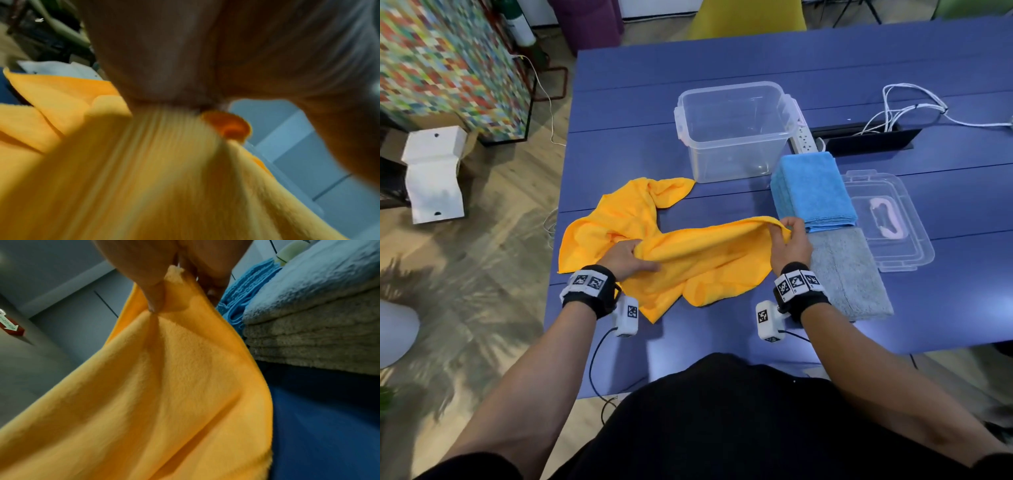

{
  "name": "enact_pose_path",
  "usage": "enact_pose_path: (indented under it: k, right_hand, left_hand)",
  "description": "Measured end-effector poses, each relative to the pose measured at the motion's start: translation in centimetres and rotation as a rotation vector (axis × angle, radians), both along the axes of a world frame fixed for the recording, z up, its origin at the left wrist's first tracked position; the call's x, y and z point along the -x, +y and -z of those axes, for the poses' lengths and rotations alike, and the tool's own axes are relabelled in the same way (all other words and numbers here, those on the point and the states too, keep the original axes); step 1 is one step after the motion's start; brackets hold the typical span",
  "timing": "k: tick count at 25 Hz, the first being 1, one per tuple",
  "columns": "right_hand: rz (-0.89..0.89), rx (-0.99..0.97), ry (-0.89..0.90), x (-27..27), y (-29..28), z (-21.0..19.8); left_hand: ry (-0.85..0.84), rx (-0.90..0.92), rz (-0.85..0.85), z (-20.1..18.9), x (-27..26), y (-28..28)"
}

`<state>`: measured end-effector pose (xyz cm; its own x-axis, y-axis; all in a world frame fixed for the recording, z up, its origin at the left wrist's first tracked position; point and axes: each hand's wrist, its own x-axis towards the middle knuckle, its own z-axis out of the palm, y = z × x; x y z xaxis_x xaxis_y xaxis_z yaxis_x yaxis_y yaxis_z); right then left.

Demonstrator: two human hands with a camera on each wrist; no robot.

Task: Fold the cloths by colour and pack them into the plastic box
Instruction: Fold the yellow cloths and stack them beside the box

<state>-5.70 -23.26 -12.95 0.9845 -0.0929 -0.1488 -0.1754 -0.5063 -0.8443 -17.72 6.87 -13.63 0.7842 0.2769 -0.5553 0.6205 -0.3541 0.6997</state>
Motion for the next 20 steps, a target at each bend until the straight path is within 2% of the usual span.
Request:
enact_pose_path:
  k: [3,6,7,8,12,14,16,18,19,20]
  right_hand:
    - [-0.22,0.162,0.113,0.5,0.5,1.6]
    - [-0.708,0.421,0.193,1.7,1.3,4.5]
    - [-0.834,0.513,0.235,2.2,1.3,5.4]
    - [-0.882,0.574,0.263,2.6,1.1,6.1]
    - [-0.639,0.633,0.322,3.5,0.6,5.4]
    - [-0.674,0.742,0.457,3.5,-0.1,4.6]
    - [-0.755,0.764,0.639,3.1,-1.2,3.3]
    - [-0.764,0.711,0.66,1.7,-2.0,1.7]
    - [-0.709,0.674,0.564,0.8,-2.1,0.9]
    - [-0.611,0.627,0.433,-0.2,-1.8,0.2]
  left_hand:
    - [-0.063,-0.102,0.004,1.3,0.7,-1.2]
    - [-0.121,-0.176,0.293,2.6,1.4,-4.4]
    - [-0.122,-0.206,0.371,3.3,1.7,-5.5]
    - [-0.094,-0.215,0.398,3.7,2.0,-6.3]
    - [0.091,-0.023,0.36,4.5,3.6,-7.4]
    - [0.24,0.153,0.301,5.0,5.3,-7.0]
    - [0.349,0.323,0.163,4.9,6.7,-5.9]
    - [0.271,0.367,-0.007,4.1,6.6,-4.1]
    - [0.175,0.351,-0.107,3.4,6.0,-3.2]
    - [0.078,0.262,-0.187,3.1,5.1,-2.3]
